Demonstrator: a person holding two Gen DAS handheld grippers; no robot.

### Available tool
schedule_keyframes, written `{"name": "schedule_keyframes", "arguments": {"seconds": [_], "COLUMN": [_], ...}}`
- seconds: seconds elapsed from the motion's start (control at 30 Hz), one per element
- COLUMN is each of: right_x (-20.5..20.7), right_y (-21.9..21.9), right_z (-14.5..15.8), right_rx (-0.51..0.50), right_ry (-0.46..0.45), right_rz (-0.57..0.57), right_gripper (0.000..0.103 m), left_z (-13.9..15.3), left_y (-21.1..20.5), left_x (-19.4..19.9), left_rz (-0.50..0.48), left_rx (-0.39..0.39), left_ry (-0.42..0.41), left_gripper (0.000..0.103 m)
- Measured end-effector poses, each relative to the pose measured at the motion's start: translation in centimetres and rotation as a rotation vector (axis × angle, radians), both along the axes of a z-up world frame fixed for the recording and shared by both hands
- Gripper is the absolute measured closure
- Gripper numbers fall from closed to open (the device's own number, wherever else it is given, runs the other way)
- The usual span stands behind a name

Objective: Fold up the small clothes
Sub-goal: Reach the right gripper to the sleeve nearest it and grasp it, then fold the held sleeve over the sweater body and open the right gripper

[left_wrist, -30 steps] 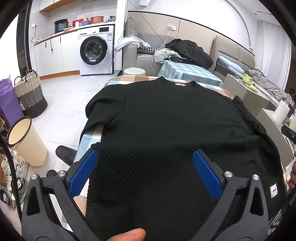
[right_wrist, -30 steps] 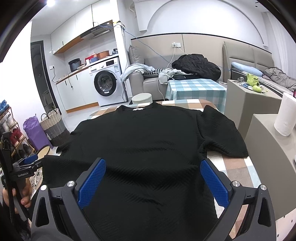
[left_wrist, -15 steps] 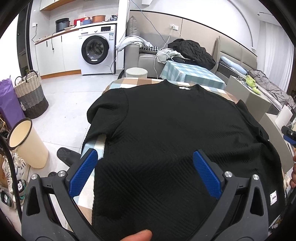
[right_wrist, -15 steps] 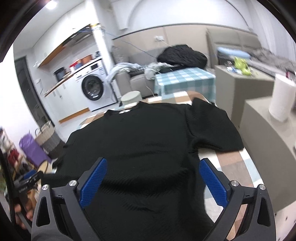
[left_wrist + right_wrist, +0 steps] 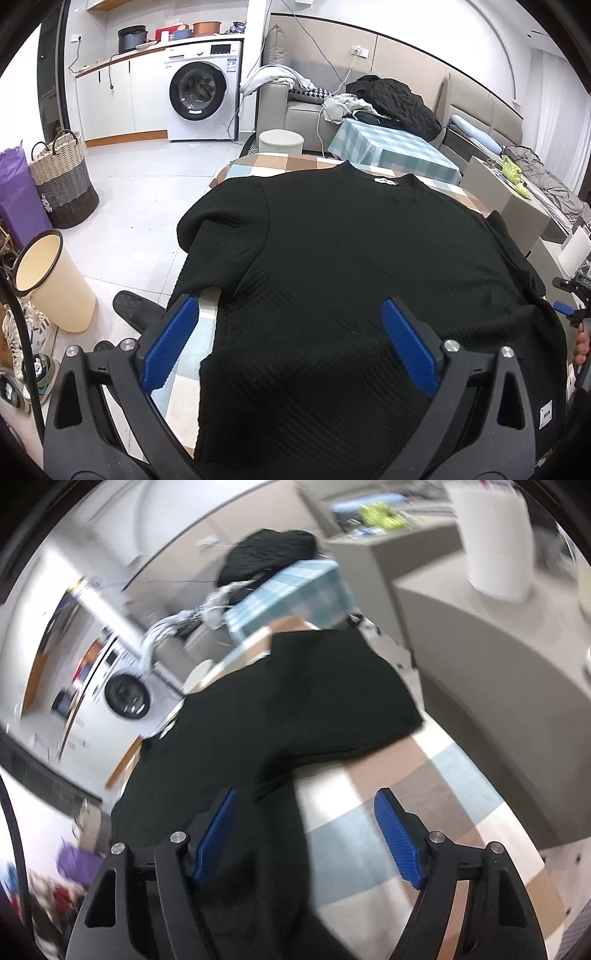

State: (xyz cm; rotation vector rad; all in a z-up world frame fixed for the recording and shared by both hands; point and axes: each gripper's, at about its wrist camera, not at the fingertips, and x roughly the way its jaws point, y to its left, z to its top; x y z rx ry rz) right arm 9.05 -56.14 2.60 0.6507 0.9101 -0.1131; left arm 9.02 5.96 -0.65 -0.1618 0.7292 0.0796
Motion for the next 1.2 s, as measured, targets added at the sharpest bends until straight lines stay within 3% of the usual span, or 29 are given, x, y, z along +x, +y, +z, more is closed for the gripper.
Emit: {"name": "schedule_keyframes", "arguments": {"seconds": [0.27,0.4,0.5,0.6,0.63,0.67,0.83,1.0,1.13,1.2], "right_x": [2.9,4.2,5.2,5.9,5.9,5.7,4.8,4.8,5.8,6.2], "right_y": [-3.6,-4.2,-3.9,-3.6,-3.8,-4.2,-5.4,-4.6,-2.0,0.8], "right_z": [-2.7,-3.3,-3.3,-3.3,-3.4,-3.5,-2.2,0.9,3.7,5.0], "right_rx": [0.038,-0.013,-0.077,-0.176,-0.192,-0.187,-0.163,-0.175,-0.147,-0.136], "right_ry": [0.056,0.062,0.081,0.114,0.123,0.128,0.066,-0.053,-0.197,-0.271], "right_rz": [-0.115,-0.15,-0.159,-0.186,-0.195,-0.203,-0.224,-0.188,-0.076,0.037], "right_gripper": [0.03,0.031,0.038,0.071,0.088,0.093,0.097,0.097,0.097,0.097], "left_z": [-1.8,-2.4,-2.8,-2.9,-2.9,-2.9,-2.5,-2.2,-2.1,-2.1], "left_y": [-0.2,-0.5,-0.9,-1.5,-1.7,-1.9,-2.6,-2.7,-2.5,-2.3], "left_x": [2.1,2.9,3.5,3.8,3.9,4.0,4.3,3.9,3.9,3.7], "left_rz": [0.001,-0.017,-0.03,-0.045,-0.048,-0.053,-0.063,-0.073,-0.072,-0.074], "left_rx": [-0.024,-0.024,-0.021,-0.017,-0.014,-0.012,-0.01,-0.009,-0.013,-0.015], "left_ry": [0.041,0.049,0.061,0.068,0.069,0.069,0.063,0.049,0.05,0.044], "left_gripper": [0.004,0.004,0.004,0.004,0.004,0.004,0.004,0.004,0.004,0.004]}}
